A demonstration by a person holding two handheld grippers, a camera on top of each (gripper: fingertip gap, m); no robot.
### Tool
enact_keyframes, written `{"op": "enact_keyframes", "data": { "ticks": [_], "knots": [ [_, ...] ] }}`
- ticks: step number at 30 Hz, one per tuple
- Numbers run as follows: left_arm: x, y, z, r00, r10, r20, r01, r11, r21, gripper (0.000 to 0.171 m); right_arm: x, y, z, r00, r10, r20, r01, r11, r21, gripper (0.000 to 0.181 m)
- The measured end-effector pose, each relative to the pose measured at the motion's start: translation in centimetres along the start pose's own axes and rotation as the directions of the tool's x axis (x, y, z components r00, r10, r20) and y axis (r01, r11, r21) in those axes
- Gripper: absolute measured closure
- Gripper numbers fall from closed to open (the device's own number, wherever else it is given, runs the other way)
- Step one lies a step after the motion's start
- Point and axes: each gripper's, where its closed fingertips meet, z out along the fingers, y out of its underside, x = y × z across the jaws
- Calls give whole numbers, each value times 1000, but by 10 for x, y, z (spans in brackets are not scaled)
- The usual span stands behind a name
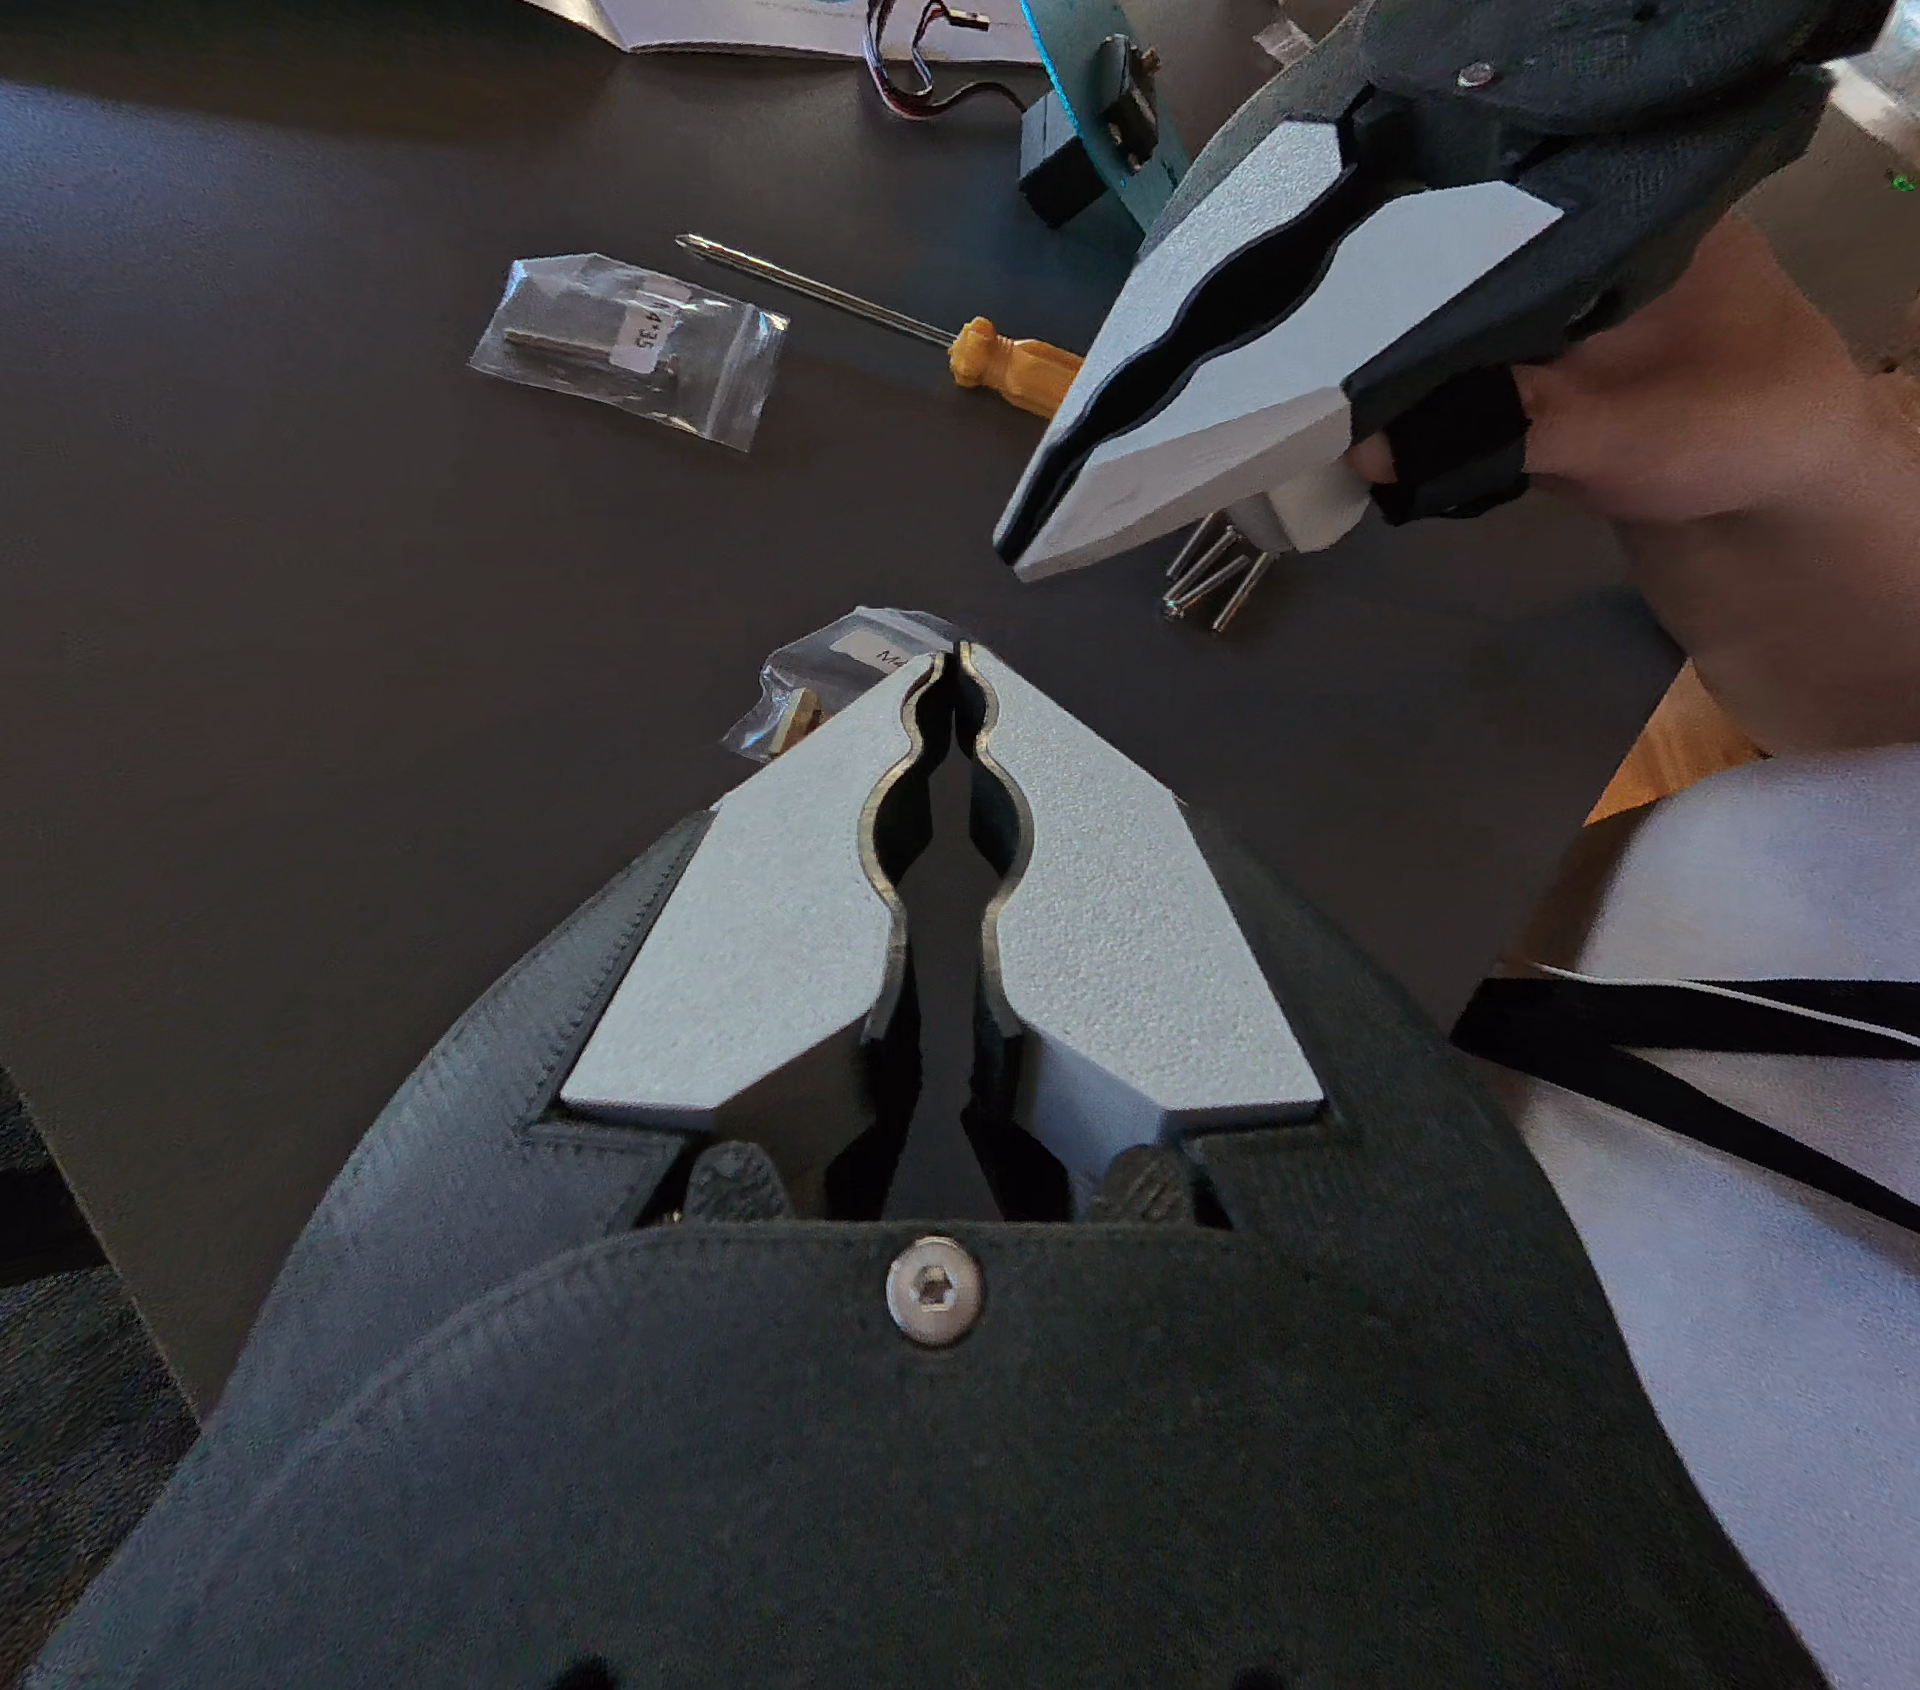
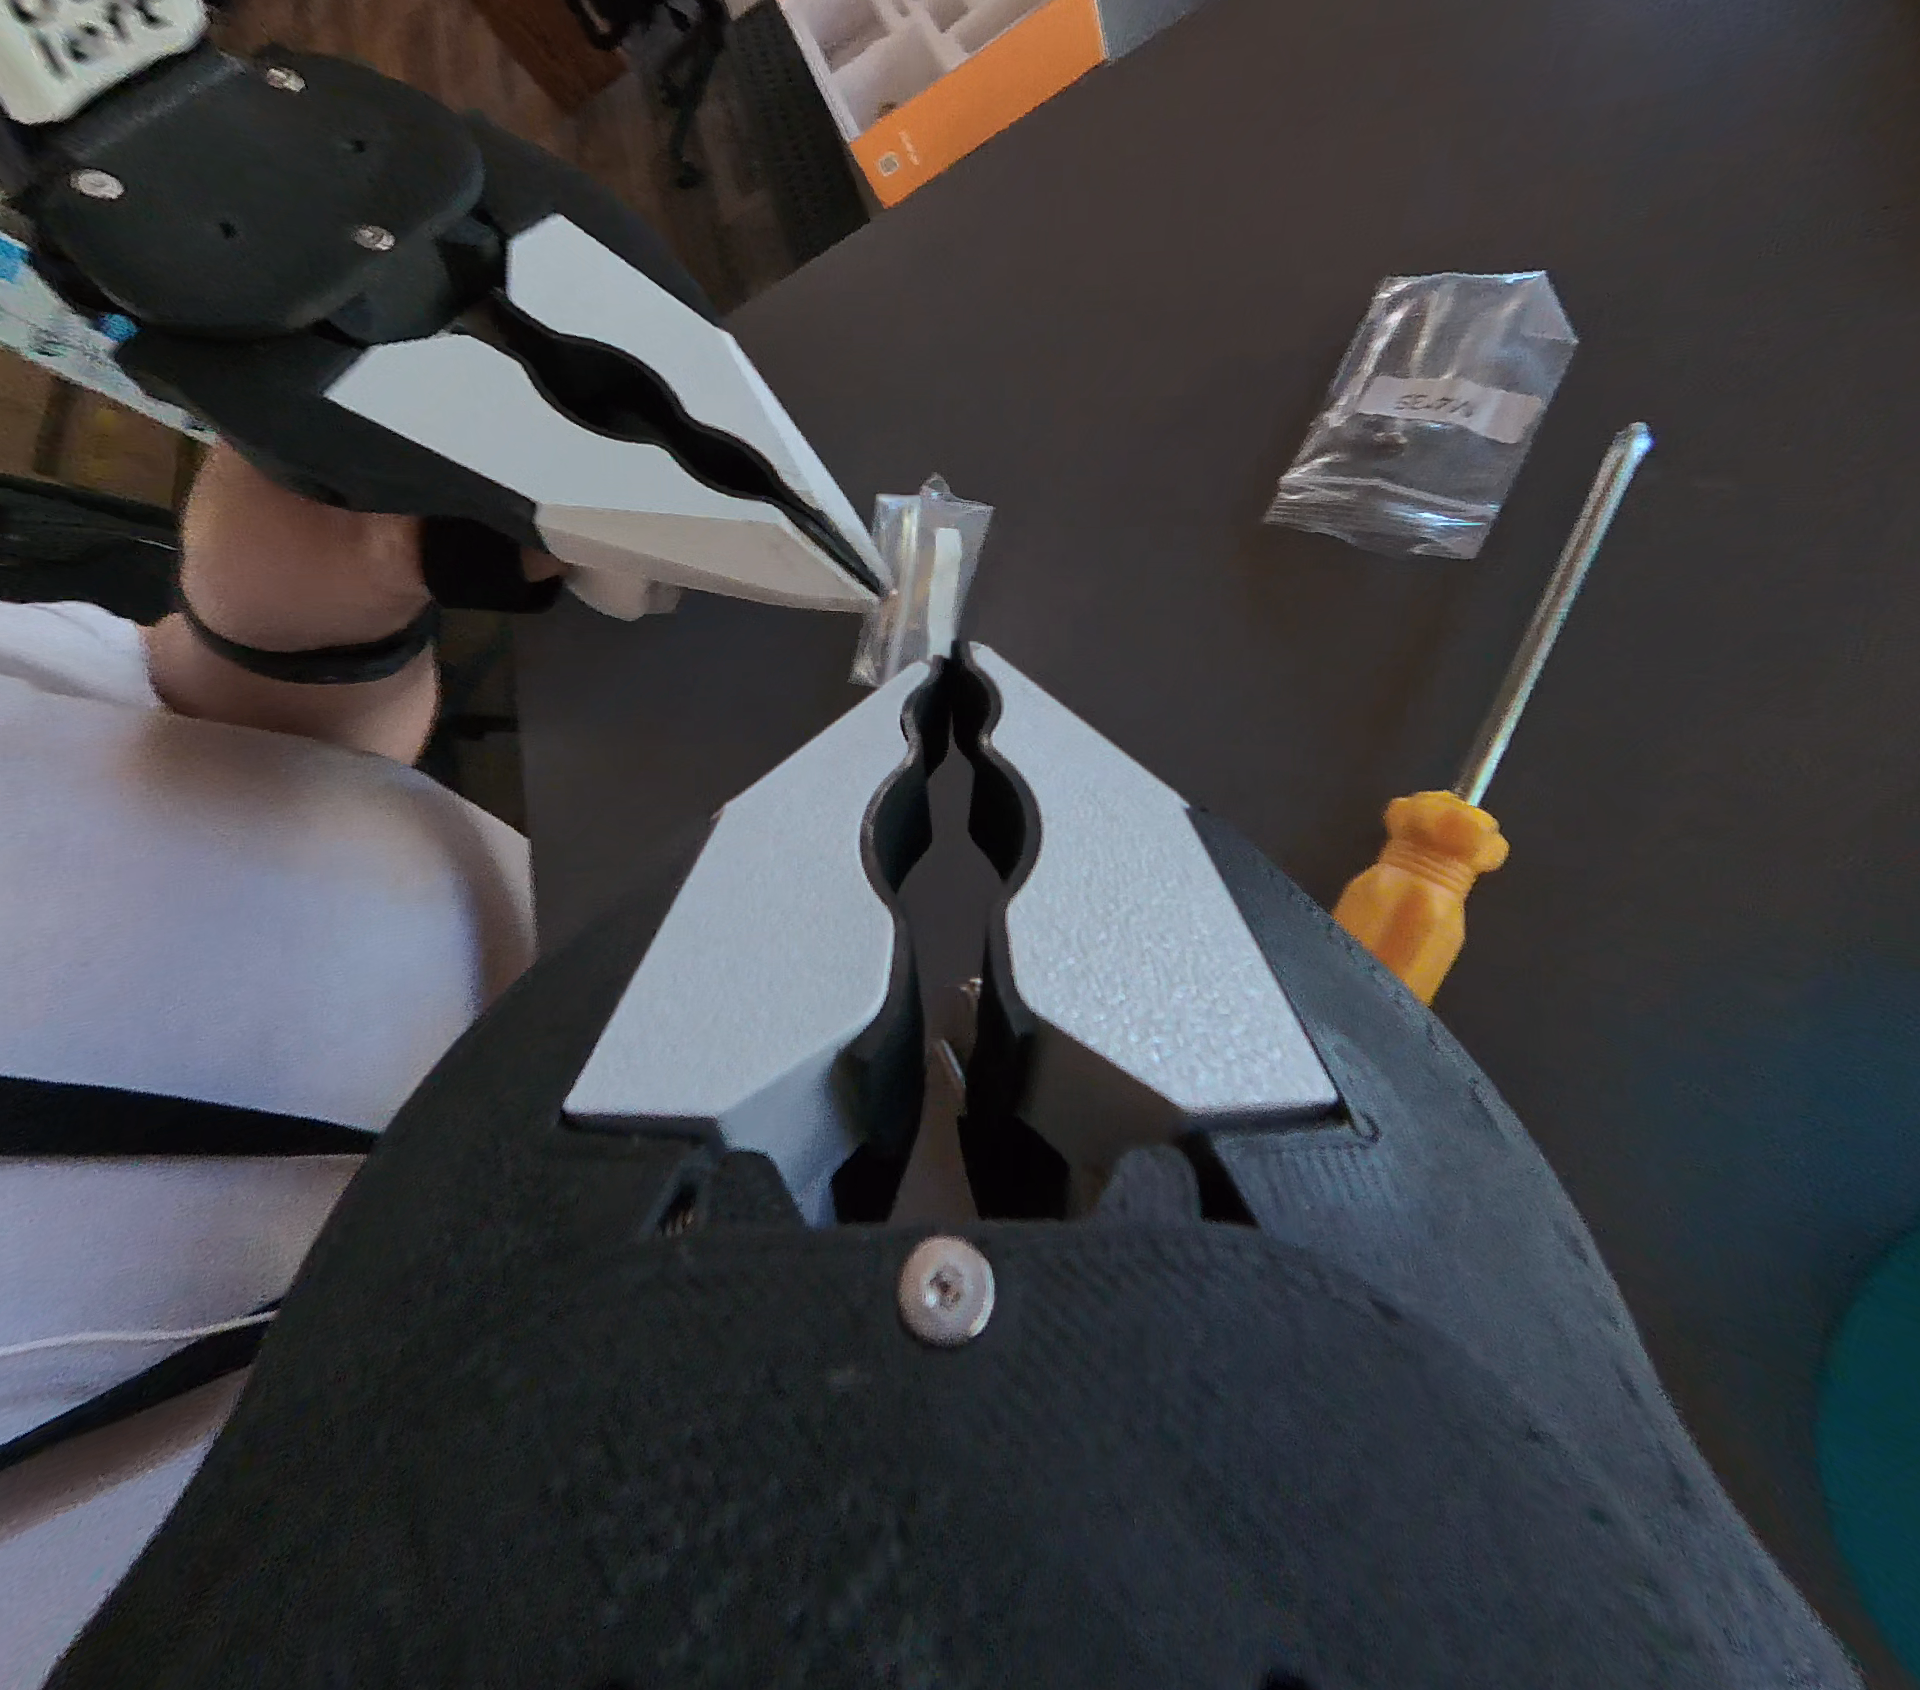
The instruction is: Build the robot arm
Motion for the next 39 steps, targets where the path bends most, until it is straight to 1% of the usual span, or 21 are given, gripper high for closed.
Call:
{"op": "enact_keyframes", "data": {
  "ticks": [2, 4, 5, 7, 8, 10, 13, 18, 20, 23, 25, 29, 33, 39],
  "knots": [
    [4, -2, 0, 999, -13, -34, 13, 1000, 10, 171, -10, -3, 2, 992, 60, 108, -63, 998, 25, 181],
    [9, -3, 1, 997, -30, -71, 31, 999, 12, 171, -22, -3, 3, 970, 111, 218, -117, 993, 13, 181],
    [10, -3, 2, 996, -33, -77, 35, 999, 14, 171, -22, -2, 4, 970, 111, 217, -117, 993, 14, 181],
    [9, -4, 2, 997, -34, -72, 35, 999, 18, 171, -15, 0, 7, 987, 72, 147, -75, 997, 14, 162],
    [10, -5, 2, 997, -36, -75, 37, 999, 22, 171, -12, 0, 8, 993, 47, 106, -48, 999, 10, 160],
    [10, -5, 2, 996, -39, -77, 41, 999, 25, 171, -11, 0, 8, 997, 14, 76, -14, 1000, 8, 165],
    [11, -4, 2, 996, -31, -85, 33, 999, 17, 171, -16, 3, 9, 990, 47, 132, -46, 999, -5, 177],
    [14, -3, 2, 996, 5, -90, -4, 1000, 9, 171, -18, 5, 8, 980, 83, 183, -80, 996, -24, 180],
    [15, -2, 1, 995, 18, -95, -18, 1000, 4, 171, -19, 7, 9, 979, 78, 190, -73, 997, -31, 179],
    [18, -2, 0, 991, 6, -132, -5, 1000, 7, 171, -20, 7, 8, 977, 77, 200, -71, 997, -37, 181],
    [18, -2, -1, 991, 3, -137, -2, 1000, 6, 171, -17, 7, 6, 981, 72, 179, -65, 997, -42, 181],
    [10, 1, 2, 998, 38, -49, -38, 999, -15, 171, -12, 7, 8, 986, 87, 143, -84, 996, -33, 181],
    [4, 1, 3, 1000, 26, -3, -26, 1000, -14, 171, -9, 5, 9, 983, 124, 134, -122, 992, -17, 181],
    [-1, 5, 6, 995, 50, 82, -47, 998, -40, 171, -4, 6, 13, 996, 74, 49, -73, 997, -16, 181]
  ]
}}
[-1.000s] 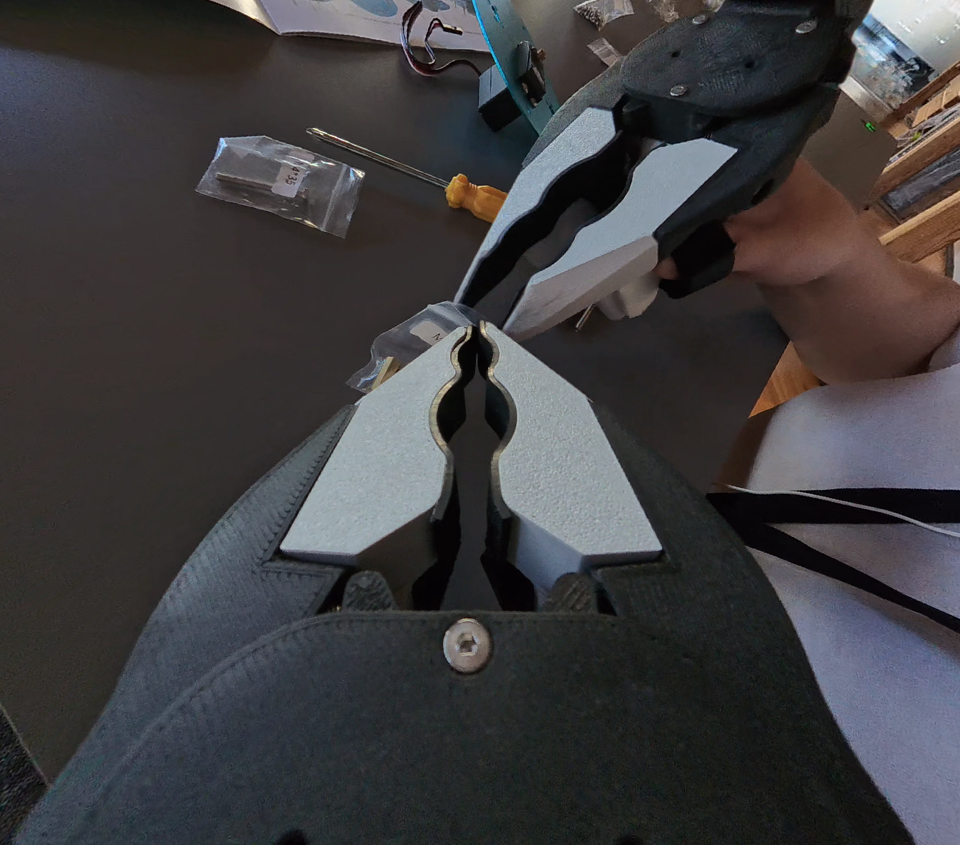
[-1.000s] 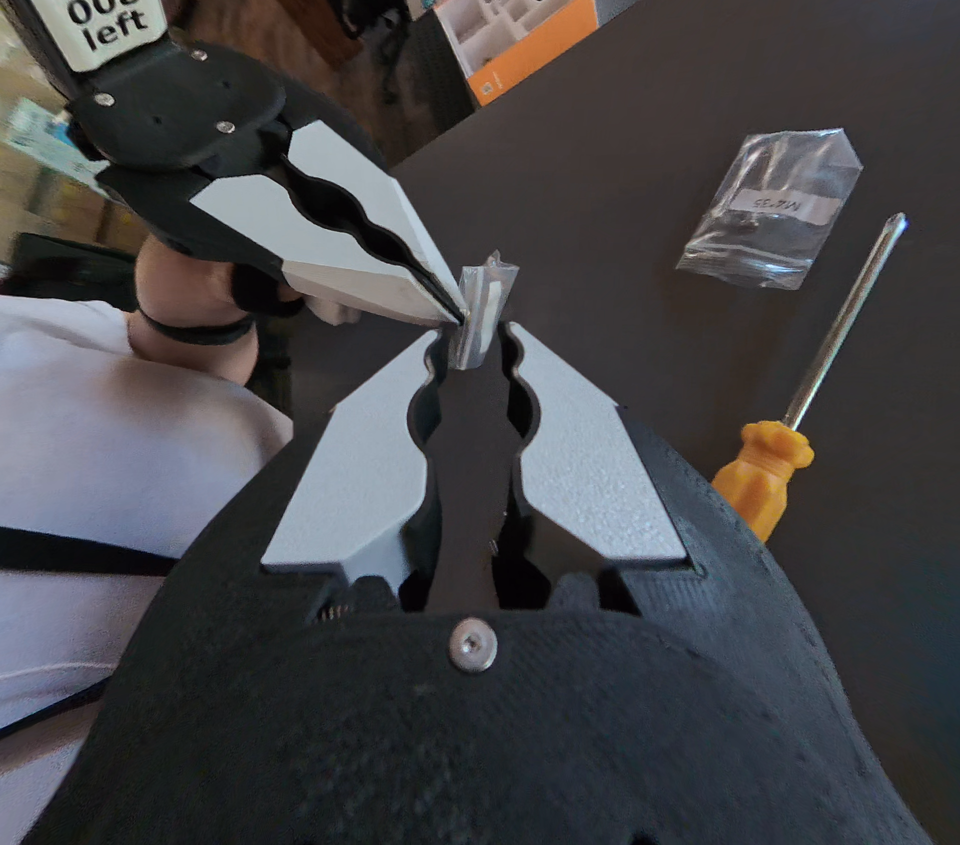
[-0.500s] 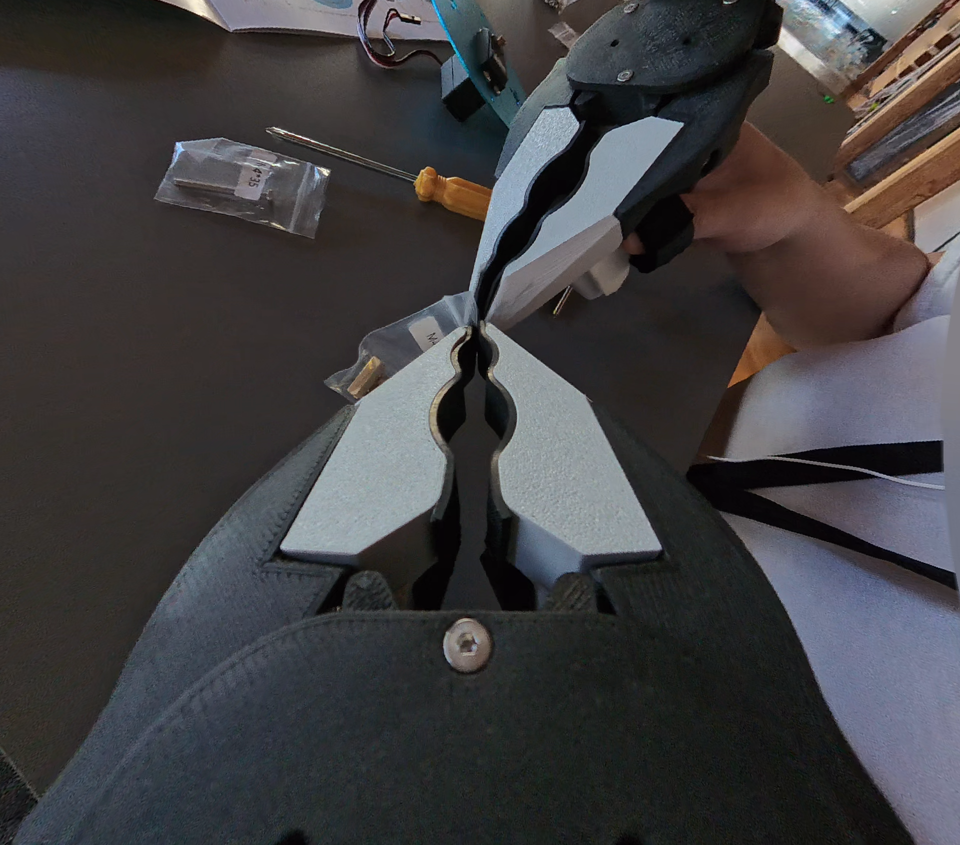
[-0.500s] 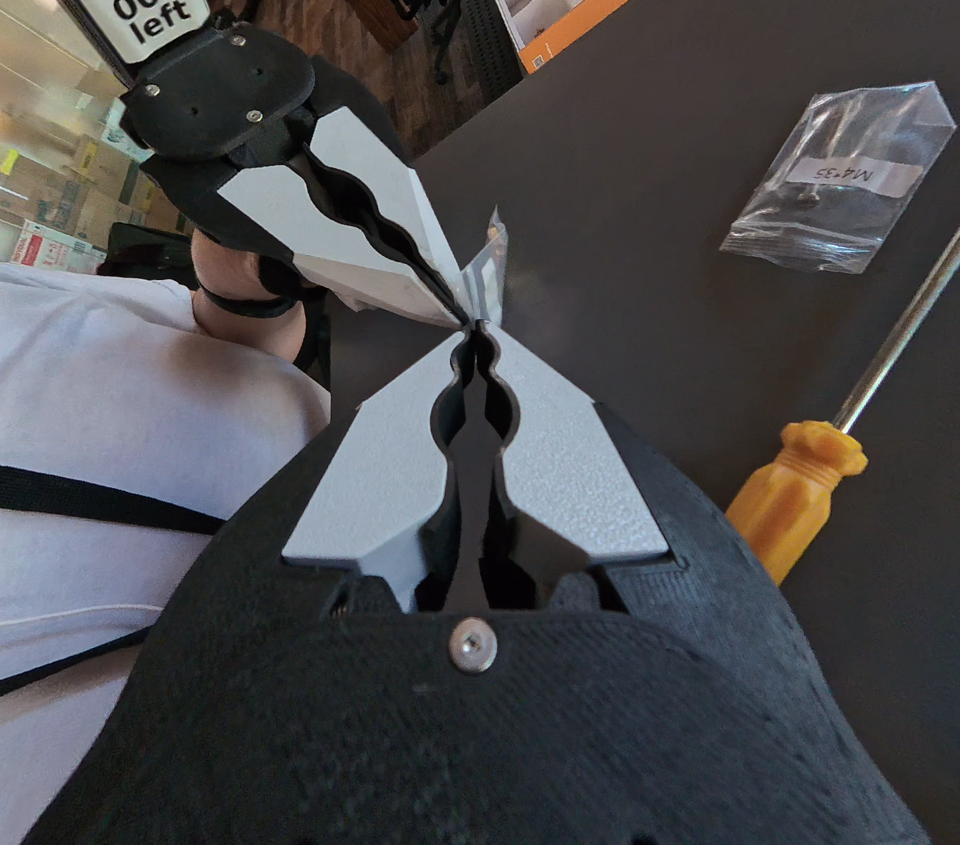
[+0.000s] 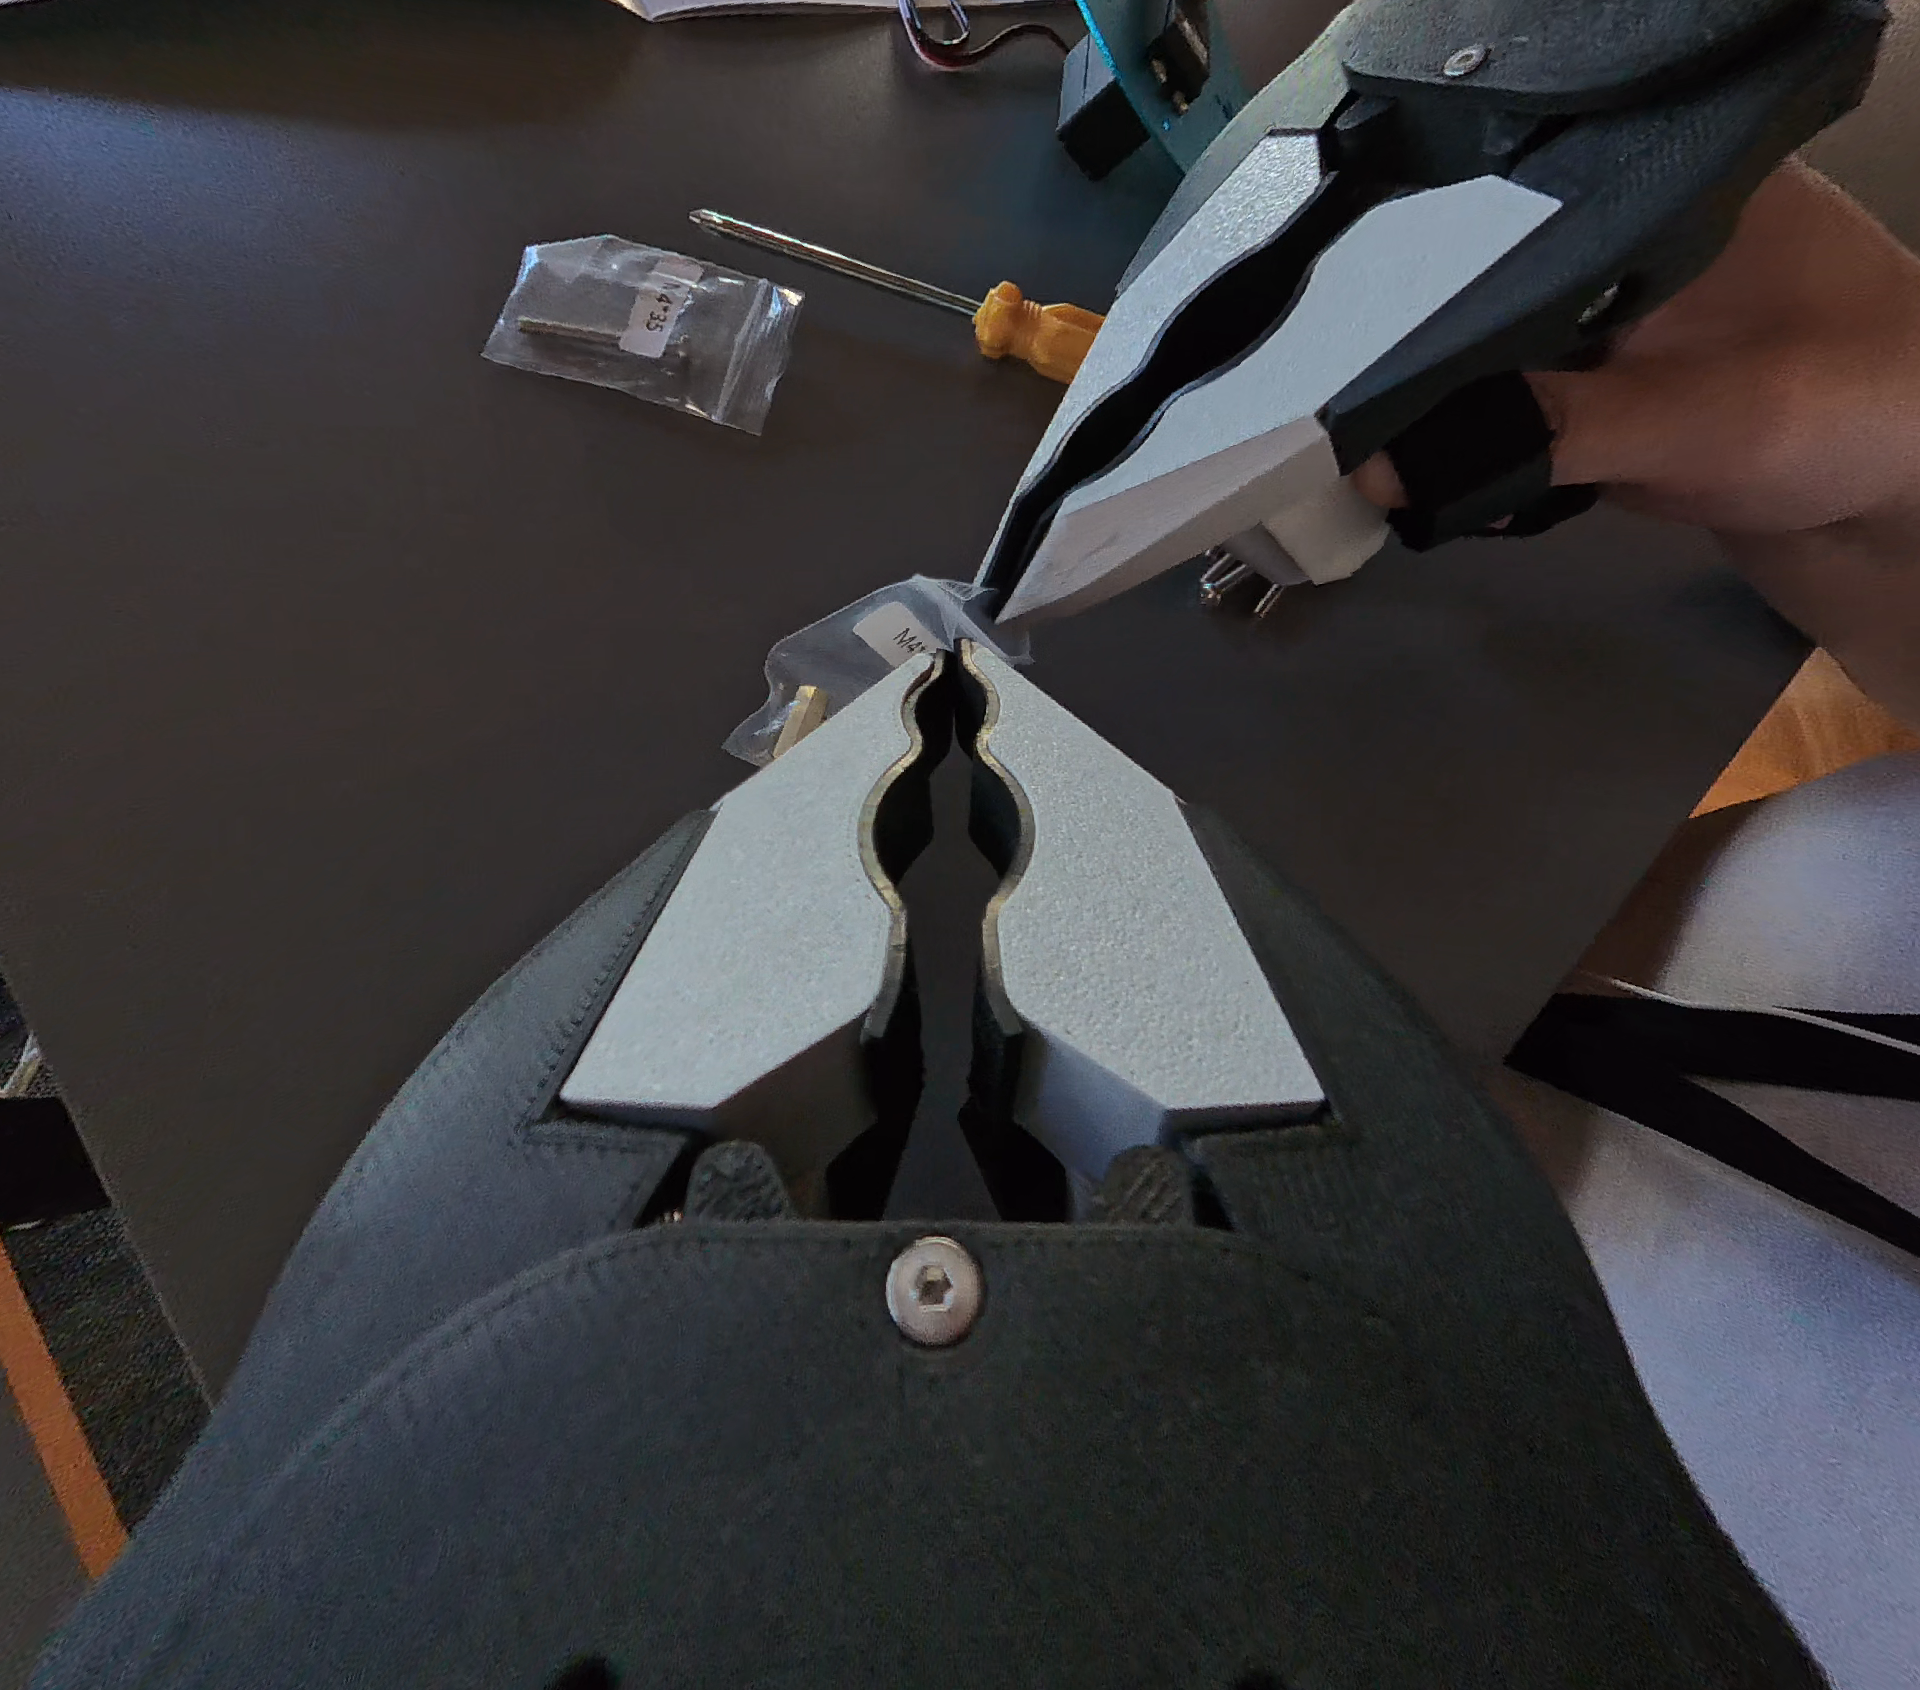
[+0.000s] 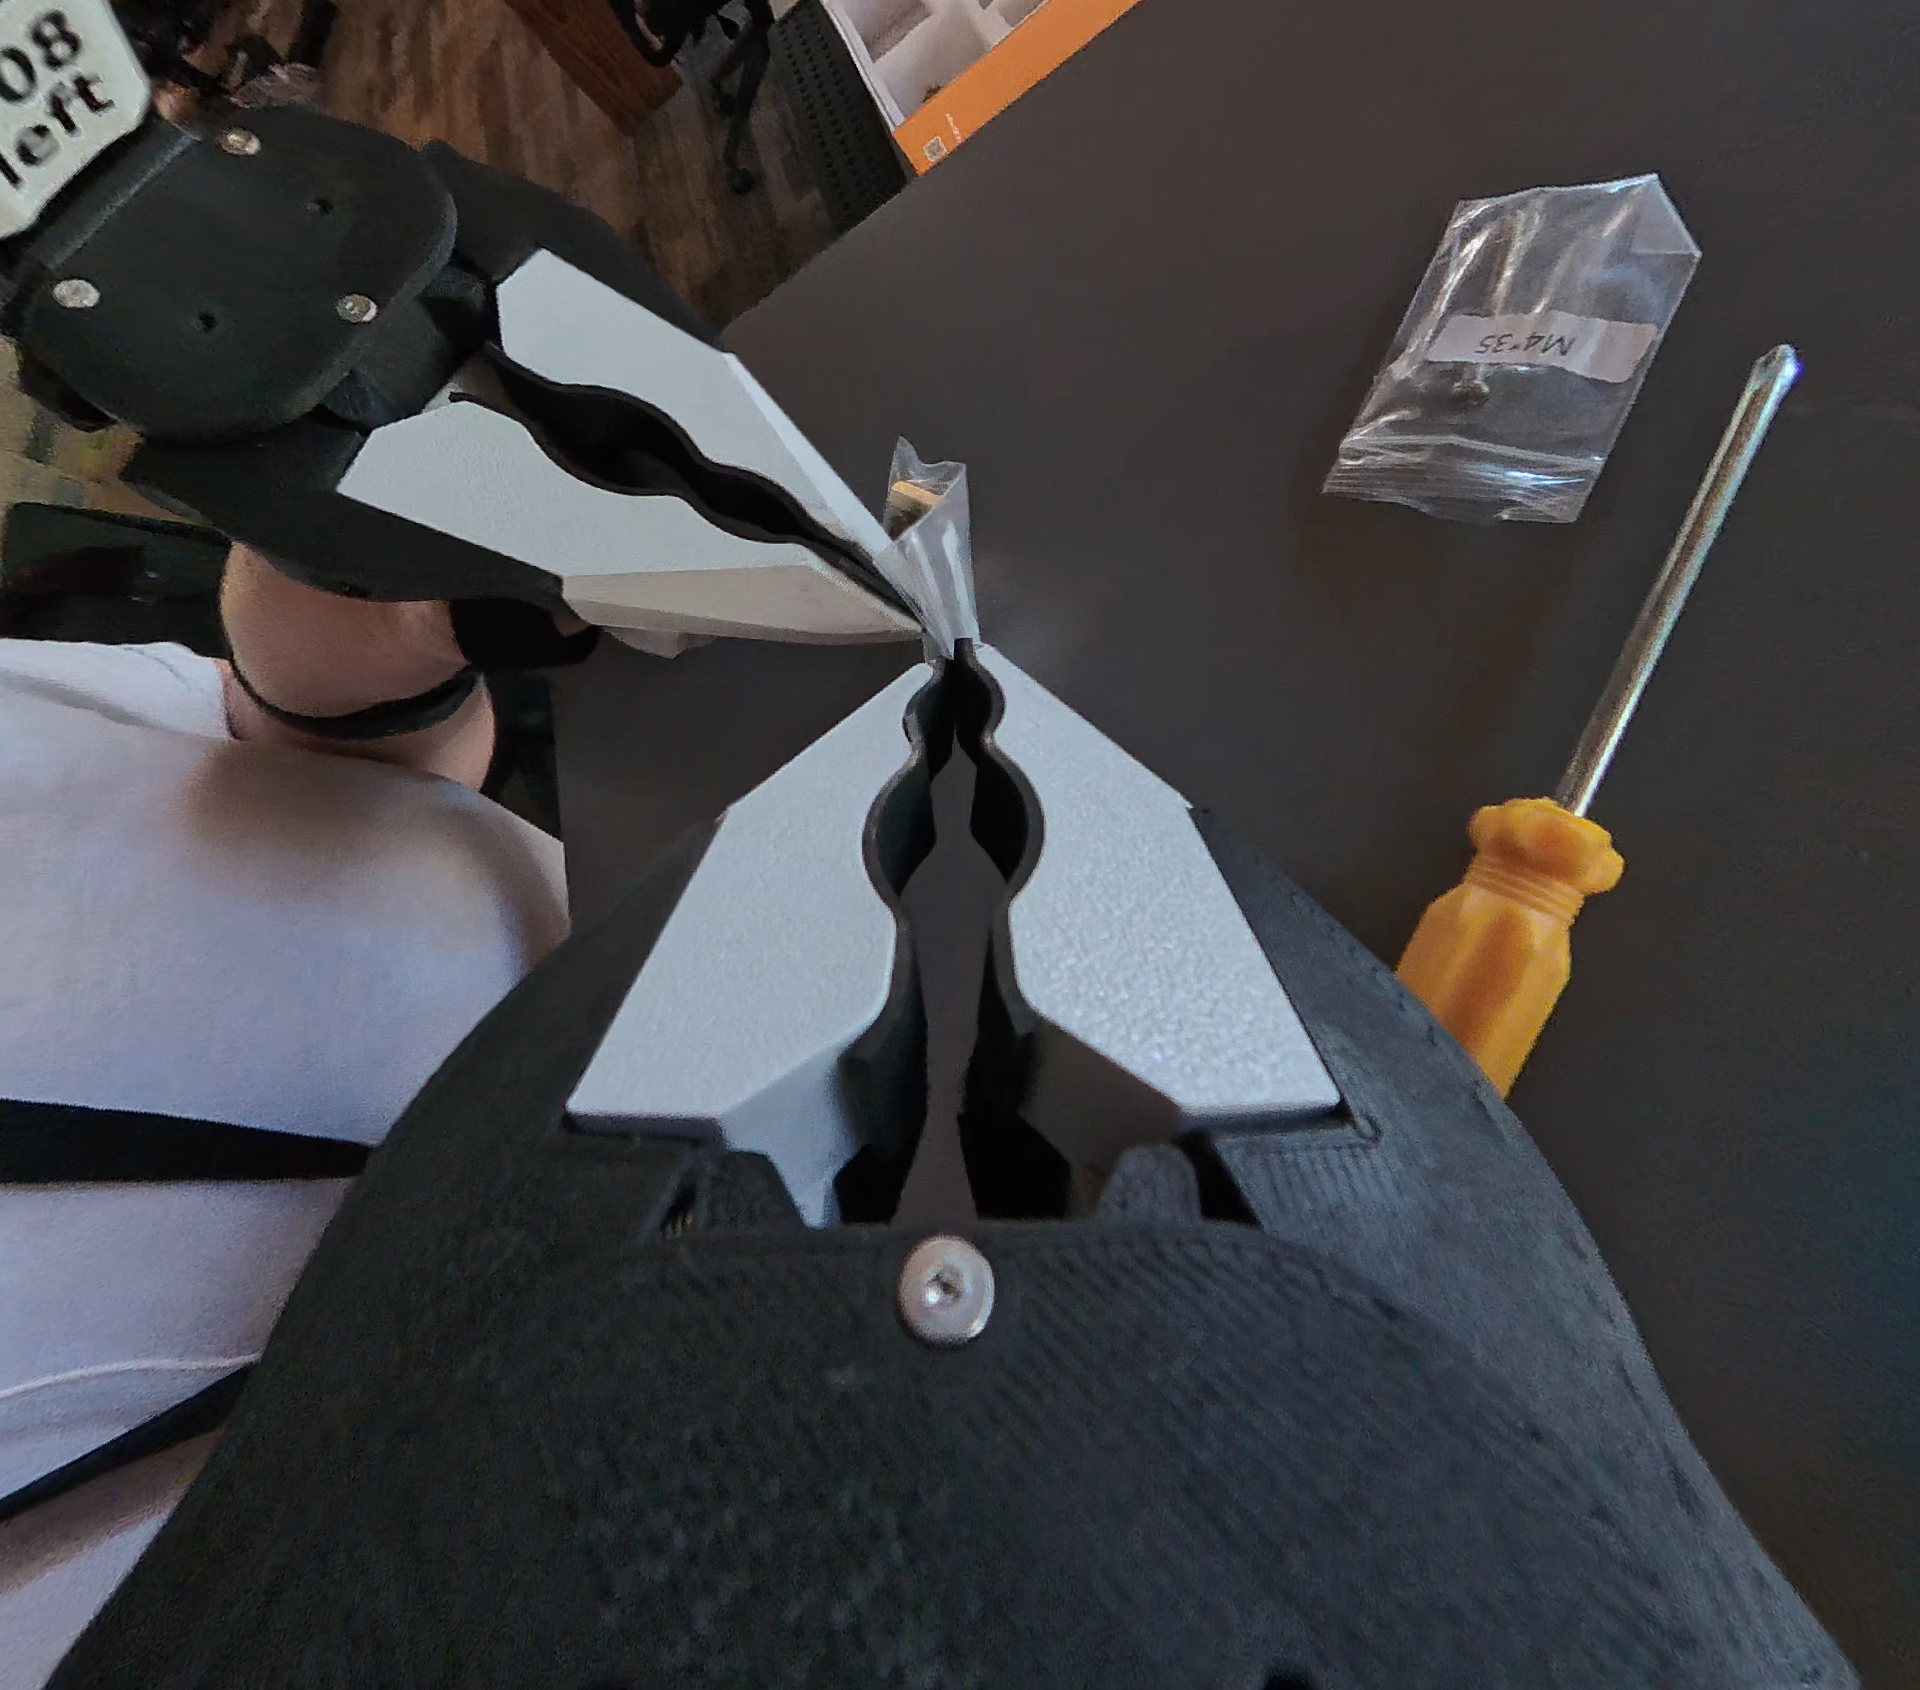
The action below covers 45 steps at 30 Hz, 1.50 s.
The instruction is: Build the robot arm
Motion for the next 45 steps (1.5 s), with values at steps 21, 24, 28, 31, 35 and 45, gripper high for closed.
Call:
{"op": "enact_keyframes", "data": {
  "ticks": [21, 24, 28, 31, 35, 45],
  "knots": [
    [12, -16, -6, 949, -176, -260, 200, 977, 67, 171, -13, -7, -7, 987, -156, 33, 154, 987, 47, 181],
    [13, -15, -6, 957, -153, -245, 173, 983, 61, 171, -11, -6, -6, 992, -108, 62, 106, 993, 45, 181],
    [9, -10, -1, 978, -107, -179, 114, 993, 31, 171, -6, -3, -1, 997, -67, 47, 65, 997, 33, 180],
    [9, -8, 0, 979, -105, -175, 110, 994, 17, 171, -4, -1, 2, 997, -62, 44, 61, 998, 25, 178],
    [8, -8, 0, 976, -114, -186, 118, 993, 8, 171, -4, -1, 1, 997, -45, 58, 44, 999, 16, 181],
    [-4, 6, 1, 997, -71, 42, 71, 997, -16, 171, 2, 2, 9, 995, -33, -94, 41, 995, 93, 181]
  ]
}}
